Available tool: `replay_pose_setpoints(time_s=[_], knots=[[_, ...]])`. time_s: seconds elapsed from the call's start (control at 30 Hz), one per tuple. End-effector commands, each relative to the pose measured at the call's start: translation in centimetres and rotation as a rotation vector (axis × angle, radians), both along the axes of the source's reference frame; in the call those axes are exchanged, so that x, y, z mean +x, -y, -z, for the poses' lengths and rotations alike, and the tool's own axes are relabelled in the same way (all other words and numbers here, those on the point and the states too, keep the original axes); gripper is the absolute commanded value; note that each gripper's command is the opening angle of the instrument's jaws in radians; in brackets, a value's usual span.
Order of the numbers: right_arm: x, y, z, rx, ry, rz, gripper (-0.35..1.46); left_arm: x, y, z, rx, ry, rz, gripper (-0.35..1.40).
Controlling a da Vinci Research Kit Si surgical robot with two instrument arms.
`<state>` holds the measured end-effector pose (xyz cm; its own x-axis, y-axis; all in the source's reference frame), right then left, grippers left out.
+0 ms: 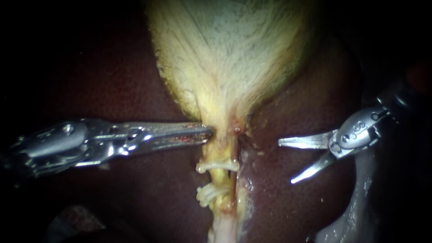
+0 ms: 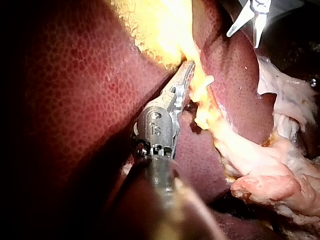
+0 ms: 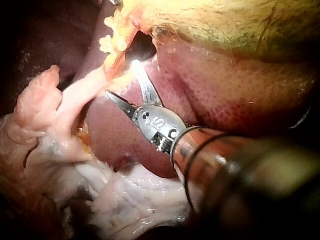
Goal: Go to the cutting position left tube
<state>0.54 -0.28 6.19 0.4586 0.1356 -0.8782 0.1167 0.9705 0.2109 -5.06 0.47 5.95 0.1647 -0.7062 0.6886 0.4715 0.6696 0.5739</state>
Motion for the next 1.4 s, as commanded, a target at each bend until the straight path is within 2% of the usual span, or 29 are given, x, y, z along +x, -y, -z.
replay_pose_setpoints(time_s=[0.03, 0.13, 0.4, 0.6, 0.77, 0.93, 1.03, 1.23, 1.4], knots=[[0.01, 0.01, -0.01, 0.001, -0.003, 0.004, 1.41, 0.01, 0.0, 0.0, 0.0, 0.0, 0.0, -0.35], [0.04, 0.04, -0.03, 0.005, -0.009, 0.011, 1.41, 0.04, 0.01, 0.01, 0.0, 0.001, -0.001, -0.35], [0.25, 0.26, -0.15, 0.175, 0.0, -0.017, 1.35, 0.26, 0.04, 0.1, 0.003, 0.008, -0.012, -0.35], [0.49, 0.5, -0.31, 0.351, 0.068, -0.021, 1.21, 0.55, 0.02, 0.22, 0.004, -0.001, -0.001, -0.35], [0.72, 0.63, -0.44, 0.452, 0.107, -0.017, 1.16, 0.67, 0.03, 0.28, 0.004, -0.005, 0.003, -0.35], [0.98, 0.76, -0.59, 0.514, 0.133, 0.0, 1.06, 0.69, 0.05, 0.33, 0.004, -0.007, 0.006, -0.35], [1.14, 0.82, -0.7, 0.544, 0.141, 0.007, 1.06, 0.69, 0.07, 0.36, 0.004, -0.008, 0.007, -0.35], [1.32, 0.85, -0.86, 0.577, 0.162, 0.017, 1.01, 0.68, 0.1, 0.42, 0.004, -0.009, 0.008, -0.35], [1.34, 0.82, -0.91, 0.581, 0.167, 0.016, 0.98, 0.68, 0.12, 0.45, 0.004, -0.01, 0.01, -0.35]])
